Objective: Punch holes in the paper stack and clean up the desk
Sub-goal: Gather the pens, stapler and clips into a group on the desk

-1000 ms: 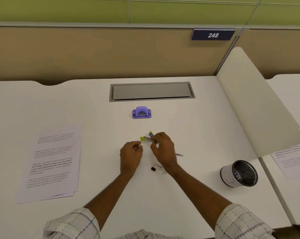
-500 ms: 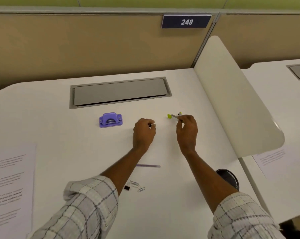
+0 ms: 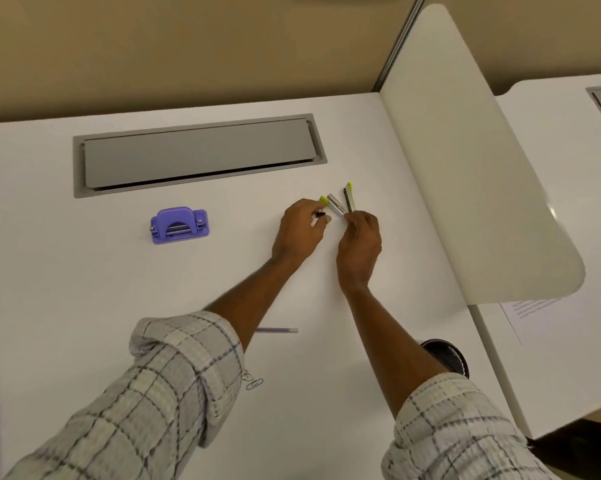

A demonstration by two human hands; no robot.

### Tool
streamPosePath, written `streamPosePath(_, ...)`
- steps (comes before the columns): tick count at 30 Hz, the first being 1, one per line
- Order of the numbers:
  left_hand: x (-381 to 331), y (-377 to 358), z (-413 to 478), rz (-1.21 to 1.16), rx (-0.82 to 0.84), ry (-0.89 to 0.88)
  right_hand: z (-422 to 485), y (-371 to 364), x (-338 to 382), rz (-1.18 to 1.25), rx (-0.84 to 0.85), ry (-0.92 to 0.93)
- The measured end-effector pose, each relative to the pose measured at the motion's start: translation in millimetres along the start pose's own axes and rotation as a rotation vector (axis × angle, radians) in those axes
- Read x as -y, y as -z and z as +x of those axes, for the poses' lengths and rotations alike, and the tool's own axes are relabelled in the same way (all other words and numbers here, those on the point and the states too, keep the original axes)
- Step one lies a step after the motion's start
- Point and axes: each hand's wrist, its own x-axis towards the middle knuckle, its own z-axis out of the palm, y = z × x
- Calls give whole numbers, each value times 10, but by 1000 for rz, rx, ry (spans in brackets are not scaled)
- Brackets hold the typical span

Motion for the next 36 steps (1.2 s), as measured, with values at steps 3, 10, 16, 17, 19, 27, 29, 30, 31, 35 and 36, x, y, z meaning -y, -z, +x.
streamPosePath(3, 14, 51, -74, 9, 13, -25, -49, 11, 10, 3, 16, -7)
streamPosePath(10, 351, 562, -528, 167, 103, -118, -751, 113, 22, -9, 201, 163)
streamPosePath(16, 685, 1103, -1084, 258, 258, -79, -1463, 198, 38, -51, 364, 374)
streamPosePath(17, 730, 1157, -1174, 268, 299, -74, -1556, 220, 25, -60, 387, 415)
streamPosePath(19, 796, 1231, -1328, 299, 344, -86, -1706, 259, 5, -73, 423, 476)
streamPosePath(27, 893, 1314, -1689, 433, 339, -149, -1928, 390, -78, -189, 538, 636)
streamPosePath(29, 894, 1321, -1727, 472, 281, -140, -1922, 415, -79, -219, 543, 635)
streamPosePath(30, 900, 1326, -1741, 478, 246, -136, -1913, 425, -82, -223, 537, 637)
streamPosePath(31, 898, 1333, -1760, 471, 211, -130, -1899, 437, -90, -226, 531, 636)
streamPosePath(35, 858, 1316, -1761, 401, 111, -130, -1777, 490, -143, -227, 469, 596)
streamPosePath(36, 830, 1307, -1746, 379, 88, -126, -1728, 502, -153, -230, 453, 571)
